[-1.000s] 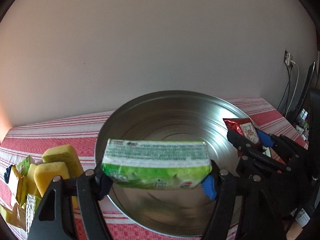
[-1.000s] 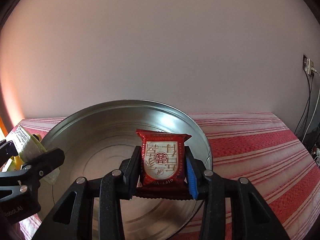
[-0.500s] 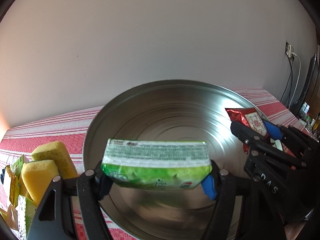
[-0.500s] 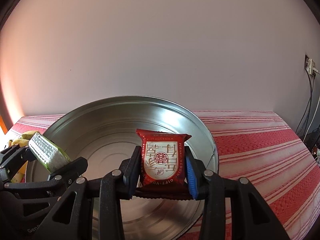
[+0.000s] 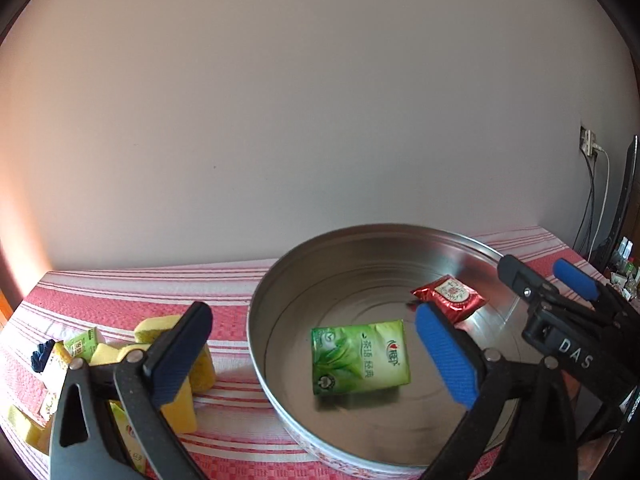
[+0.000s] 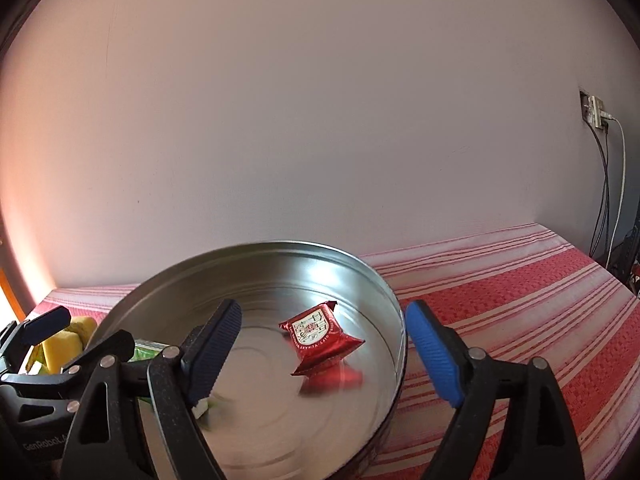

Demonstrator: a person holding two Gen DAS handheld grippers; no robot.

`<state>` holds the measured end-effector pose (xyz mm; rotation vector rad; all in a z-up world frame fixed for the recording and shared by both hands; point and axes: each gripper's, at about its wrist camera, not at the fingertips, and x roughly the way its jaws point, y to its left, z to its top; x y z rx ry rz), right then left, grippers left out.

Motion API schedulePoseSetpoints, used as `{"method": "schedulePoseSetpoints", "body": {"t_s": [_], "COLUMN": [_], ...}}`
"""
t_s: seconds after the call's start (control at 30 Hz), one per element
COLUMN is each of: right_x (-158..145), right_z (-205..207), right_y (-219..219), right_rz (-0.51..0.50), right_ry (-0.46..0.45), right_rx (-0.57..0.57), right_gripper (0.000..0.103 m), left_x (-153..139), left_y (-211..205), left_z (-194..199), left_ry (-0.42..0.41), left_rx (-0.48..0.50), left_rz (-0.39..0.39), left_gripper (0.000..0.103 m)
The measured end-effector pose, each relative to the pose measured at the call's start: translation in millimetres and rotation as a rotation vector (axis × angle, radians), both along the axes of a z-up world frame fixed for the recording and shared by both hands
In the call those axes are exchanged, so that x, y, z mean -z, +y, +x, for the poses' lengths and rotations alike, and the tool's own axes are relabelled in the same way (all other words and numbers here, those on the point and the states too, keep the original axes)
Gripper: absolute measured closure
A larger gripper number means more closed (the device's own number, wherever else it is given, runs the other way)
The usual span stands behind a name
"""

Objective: Organize objects
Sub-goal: 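Carry both packs over the tin and open both tools to drop them inside, then withdraw both tools from the tin toward the remaining objects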

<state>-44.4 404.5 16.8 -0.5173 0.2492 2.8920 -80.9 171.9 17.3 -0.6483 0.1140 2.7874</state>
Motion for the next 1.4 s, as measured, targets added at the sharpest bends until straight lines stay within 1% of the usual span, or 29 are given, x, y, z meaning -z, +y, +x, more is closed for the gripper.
{"method": "schedulePoseSetpoints", "body": {"t_s": [0.07, 0.13, 0.3, 0.4, 0.57, 0.7, 0.83, 1.13, 1.27, 1.4], "right_x": [-1, -3, -8, -7, -3, -4, -6, -6, -3, -1], "right_z": [1, 5, 17, 22, 21, 30, 36, 43, 45, 51], "right_y": [-1, -2, 2, 1, -14, -24, -27, -19, -26, -41], "right_rz": [0.027, 0.043, 0.019, 0.019, 0.041, 0.076, 0.081, 0.011, -0.005, -0.032], "right_ry": [0.019, 0.031, 0.100, 0.130, 0.094, 0.129, 0.142, 0.137, 0.115, 0.092], "right_rx": [0.022, 0.039, 0.090, 0.096, 0.057, 0.052, 0.073, 0.114, 0.110, 0.070], "right_gripper": [0.012, 0.012, 0.012, 0.012, 0.012, 0.012, 0.012, 0.012, 0.012, 0.012], "left_x": [-3, -2, 6, 12, 20, 26, 25, 25, 25, 27], "left_y": [-3, -4, -11, -17, -16, -11, -18, -38, -52, -72], "left_z": [5, 9, 16, 17, 17, 16, 19, 28, 31, 35], "left_ry": [0.024, 0.041, 0.094, 0.087, 0.058, 0.061, 0.053, 0.030, 0.019, 0.002], "left_rx": [-0.006, -0.025, -0.100, -0.122, -0.137, -0.142, -0.140, -0.124, -0.139, -0.149], "left_rz": [-0.011, -0.039, -0.125, -0.132, -0.129, -0.149, -0.128, -0.071, -0.066, -0.054], "left_gripper": [0.000, 0.000, 0.000, 0.000, 0.000, 0.000, 0.000, 0.000, 0.000, 0.000]}}
